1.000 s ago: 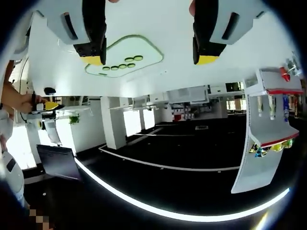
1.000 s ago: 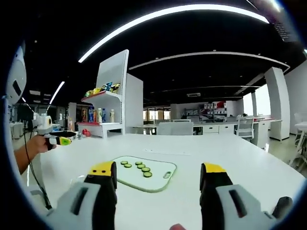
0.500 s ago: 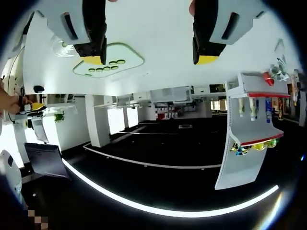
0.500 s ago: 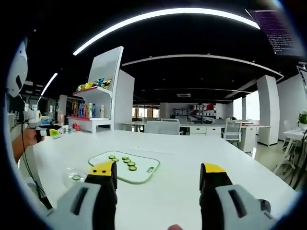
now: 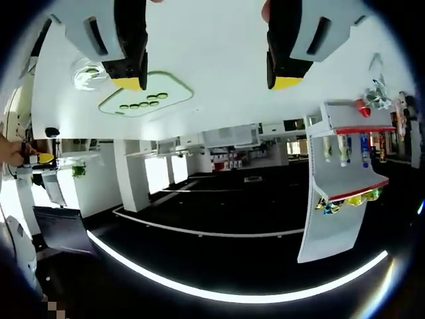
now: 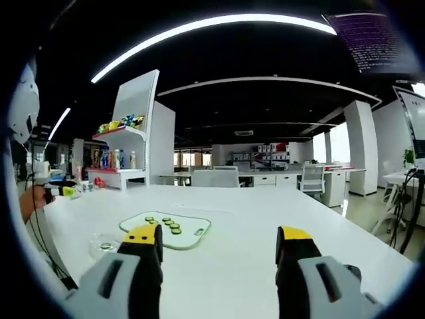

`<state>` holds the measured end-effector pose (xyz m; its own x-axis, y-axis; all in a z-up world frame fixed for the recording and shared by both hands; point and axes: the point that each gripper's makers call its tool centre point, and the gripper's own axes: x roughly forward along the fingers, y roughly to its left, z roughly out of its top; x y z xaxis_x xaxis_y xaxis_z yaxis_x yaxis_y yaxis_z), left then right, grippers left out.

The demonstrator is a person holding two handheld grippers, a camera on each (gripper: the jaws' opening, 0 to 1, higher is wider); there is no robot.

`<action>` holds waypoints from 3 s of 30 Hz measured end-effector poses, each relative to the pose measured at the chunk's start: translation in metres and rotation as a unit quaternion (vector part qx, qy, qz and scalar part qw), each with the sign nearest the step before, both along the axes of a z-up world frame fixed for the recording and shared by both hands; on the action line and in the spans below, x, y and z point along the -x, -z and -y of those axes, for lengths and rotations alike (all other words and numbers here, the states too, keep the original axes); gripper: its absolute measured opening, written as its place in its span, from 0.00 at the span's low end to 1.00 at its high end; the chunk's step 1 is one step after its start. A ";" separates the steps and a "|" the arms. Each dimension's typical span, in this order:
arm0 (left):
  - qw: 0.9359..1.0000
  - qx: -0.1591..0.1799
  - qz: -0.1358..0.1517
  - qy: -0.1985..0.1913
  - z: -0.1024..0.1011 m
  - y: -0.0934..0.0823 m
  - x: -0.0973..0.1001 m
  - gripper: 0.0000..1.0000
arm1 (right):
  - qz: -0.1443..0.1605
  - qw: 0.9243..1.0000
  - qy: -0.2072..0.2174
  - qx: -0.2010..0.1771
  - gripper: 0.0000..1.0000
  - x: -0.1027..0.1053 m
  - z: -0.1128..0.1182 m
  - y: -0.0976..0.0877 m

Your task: Open the petri dish lid, add cucumber slices into the petri dish, and close the lid

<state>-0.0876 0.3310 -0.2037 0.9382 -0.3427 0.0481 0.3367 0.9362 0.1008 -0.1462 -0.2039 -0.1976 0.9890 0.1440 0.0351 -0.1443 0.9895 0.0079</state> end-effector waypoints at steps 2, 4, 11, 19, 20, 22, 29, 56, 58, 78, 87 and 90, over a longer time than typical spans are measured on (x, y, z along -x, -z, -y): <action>1.000 0.002 0.001 -0.003 -0.001 -0.001 0.001 0.73 | -0.003 1.000 -0.004 -0.001 0.69 0.000 -0.002 0.001; 1.000 0.003 0.002 -0.005 -0.002 -0.002 0.003 0.73 | -0.002 1.000 -0.005 0.000 0.69 0.000 -0.004 0.001; 1.000 0.010 0.006 -0.013 -0.005 -0.005 0.005 0.73 | 0.001 1.000 -0.008 -0.002 0.69 -0.003 -0.006 -0.002; 1.000 0.012 0.004 -0.016 -0.004 -0.005 0.006 0.73 | 0.002 1.000 -0.014 -0.005 0.69 -0.006 -0.010 -0.001; 1.000 0.011 0.003 -0.017 -0.004 -0.004 0.006 0.73 | 0.001 1.000 -0.015 -0.005 0.69 -0.006 -0.011 -0.002; 1.000 0.009 0.001 -0.020 -0.004 -0.002 0.006 0.73 | 0.002 1.000 -0.016 -0.005 0.69 -0.006 -0.011 -0.002; 1.000 0.010 -0.001 -0.016 -0.002 0.001 0.007 0.73 | 0.006 1.000 -0.013 -0.002 0.70 -0.008 -0.010 -0.004; 1.000 0.019 -0.008 -0.012 0.003 0.003 0.007 0.74 | 0.009 1.000 -0.016 -0.006 0.69 -0.015 -0.013 -0.005; 1.000 0.020 -0.008 -0.008 0.005 0.003 0.007 0.74 | 0.006 1.000 -0.016 -0.005 0.69 -0.014 -0.014 -0.003; 1.000 0.024 -0.002 -0.008 0.005 0.000 0.012 0.74 | 0.011 1.000 -0.015 -0.006 0.69 -0.010 -0.017 -0.008; 1.000 0.023 -0.001 -0.003 0.010 -0.001 0.014 0.74 | 0.010 1.000 -0.016 -0.007 0.69 -0.007 -0.018 -0.007; 1.000 0.024 0.001 -0.003 0.010 -0.002 0.014 0.74 | 0.011 1.000 -0.015 -0.007 0.69 -0.006 -0.017 -0.008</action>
